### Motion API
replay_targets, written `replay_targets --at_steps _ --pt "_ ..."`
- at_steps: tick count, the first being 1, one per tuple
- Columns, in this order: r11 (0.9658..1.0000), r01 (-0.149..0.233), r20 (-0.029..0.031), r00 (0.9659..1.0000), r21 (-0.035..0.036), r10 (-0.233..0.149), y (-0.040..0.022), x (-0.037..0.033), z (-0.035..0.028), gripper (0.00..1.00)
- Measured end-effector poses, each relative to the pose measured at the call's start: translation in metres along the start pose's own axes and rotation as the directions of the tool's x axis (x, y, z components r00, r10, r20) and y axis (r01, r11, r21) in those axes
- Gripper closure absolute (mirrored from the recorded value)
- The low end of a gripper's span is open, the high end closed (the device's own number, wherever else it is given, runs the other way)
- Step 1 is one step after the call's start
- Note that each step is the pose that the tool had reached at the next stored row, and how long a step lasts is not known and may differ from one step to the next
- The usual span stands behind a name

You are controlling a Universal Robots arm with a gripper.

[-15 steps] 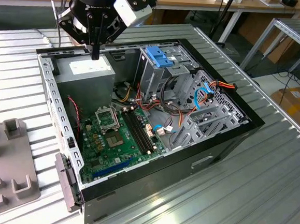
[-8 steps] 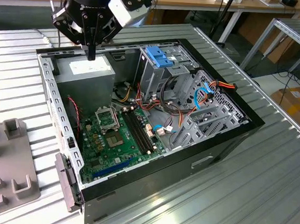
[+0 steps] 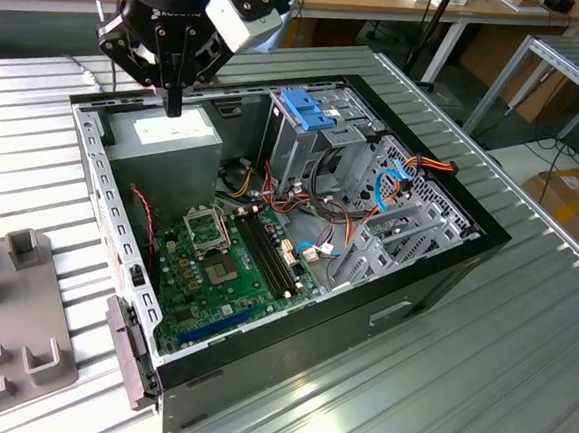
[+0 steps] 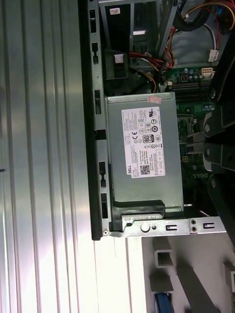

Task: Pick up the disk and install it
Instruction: 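Reach for the disk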

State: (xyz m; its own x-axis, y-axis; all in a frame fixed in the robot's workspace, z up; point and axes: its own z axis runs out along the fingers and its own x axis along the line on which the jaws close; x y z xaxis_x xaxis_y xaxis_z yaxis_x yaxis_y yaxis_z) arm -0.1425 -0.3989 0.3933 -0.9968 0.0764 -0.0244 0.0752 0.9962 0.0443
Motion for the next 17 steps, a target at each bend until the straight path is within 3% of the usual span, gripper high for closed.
replay_targets --at_steps 17 --pt "1.0 0.0 0.0 1.0 0.0 0.0 -0.0004 0.0051 -0.0001 0.89"
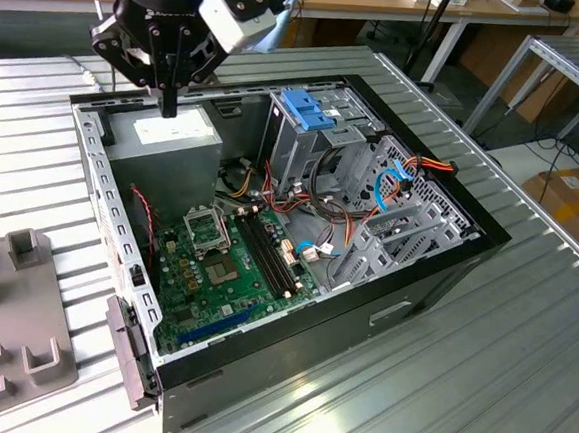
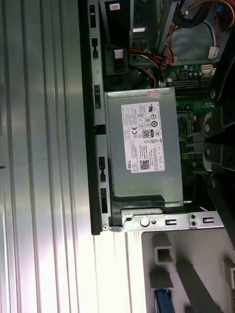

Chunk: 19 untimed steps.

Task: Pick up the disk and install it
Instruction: 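Reach for the disk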

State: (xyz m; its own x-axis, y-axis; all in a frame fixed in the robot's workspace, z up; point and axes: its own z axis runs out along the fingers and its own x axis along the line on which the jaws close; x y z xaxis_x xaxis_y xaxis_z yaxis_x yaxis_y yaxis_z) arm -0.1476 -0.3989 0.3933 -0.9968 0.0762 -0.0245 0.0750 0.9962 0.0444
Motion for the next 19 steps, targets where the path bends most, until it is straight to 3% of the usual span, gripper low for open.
replay_targets --at_steps 8,19 --pt "1.0 0.0 0.0 1.0 0.0 0.0 -0.0001 0.0008 0.0 0.89" --pt "1.0 0.0 0.0 1.0 0.0 0.0 -0.0007 0.0088 -0.0002 0.89"
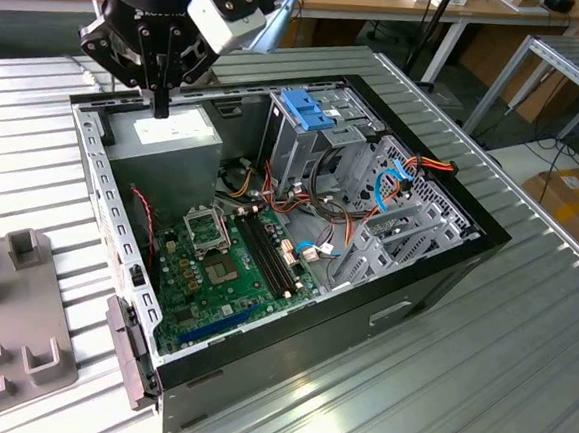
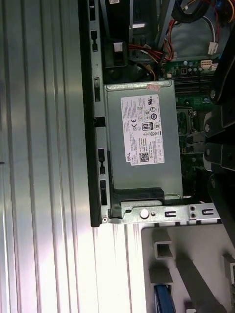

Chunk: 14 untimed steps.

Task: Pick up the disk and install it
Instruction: 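Reach for the disk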

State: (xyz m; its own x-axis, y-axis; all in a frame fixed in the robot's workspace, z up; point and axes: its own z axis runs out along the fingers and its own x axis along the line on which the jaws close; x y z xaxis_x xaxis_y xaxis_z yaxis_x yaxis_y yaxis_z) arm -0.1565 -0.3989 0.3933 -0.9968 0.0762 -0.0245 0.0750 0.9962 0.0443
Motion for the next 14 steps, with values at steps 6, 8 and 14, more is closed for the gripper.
replay_targets --at_steps 6,8,14 --pt "1.0 0.0 0.0 1.0 -0.0001 0.0 -0.0003 0.0035 -0.0001 0.89" --pt "1.0 0.0 0.0 1.0 0.0 0.0 -0.0004 0.0048 -0.0001 0.89" --pt "1.0 0.0 0.0 1.0 -0.0001 0.0 -0.0007 0.0086 -0.0002 0.89"
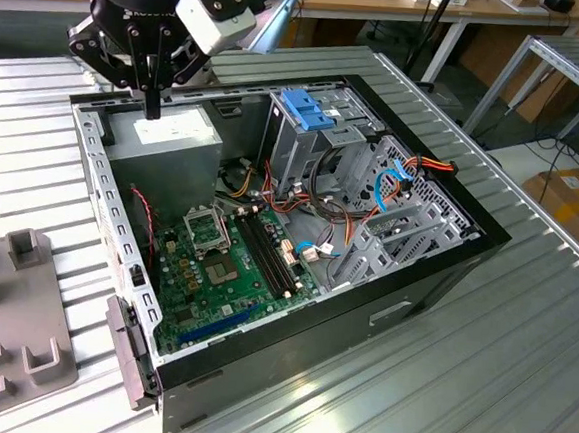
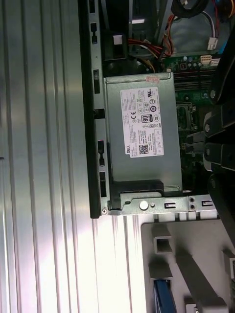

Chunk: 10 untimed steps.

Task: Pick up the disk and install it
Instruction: 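Reach for the disk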

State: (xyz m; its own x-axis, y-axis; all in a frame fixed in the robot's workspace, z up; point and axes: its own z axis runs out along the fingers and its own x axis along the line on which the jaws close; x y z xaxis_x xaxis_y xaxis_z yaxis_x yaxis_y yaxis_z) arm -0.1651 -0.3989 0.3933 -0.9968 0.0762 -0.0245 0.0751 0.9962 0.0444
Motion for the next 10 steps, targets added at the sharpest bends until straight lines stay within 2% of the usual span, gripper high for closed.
replay_targets --at_steps 10 --pt "1.0 0.0 0.0 1.0 0.0 0.0 -0.0001 0.0007 0.0 0.89"
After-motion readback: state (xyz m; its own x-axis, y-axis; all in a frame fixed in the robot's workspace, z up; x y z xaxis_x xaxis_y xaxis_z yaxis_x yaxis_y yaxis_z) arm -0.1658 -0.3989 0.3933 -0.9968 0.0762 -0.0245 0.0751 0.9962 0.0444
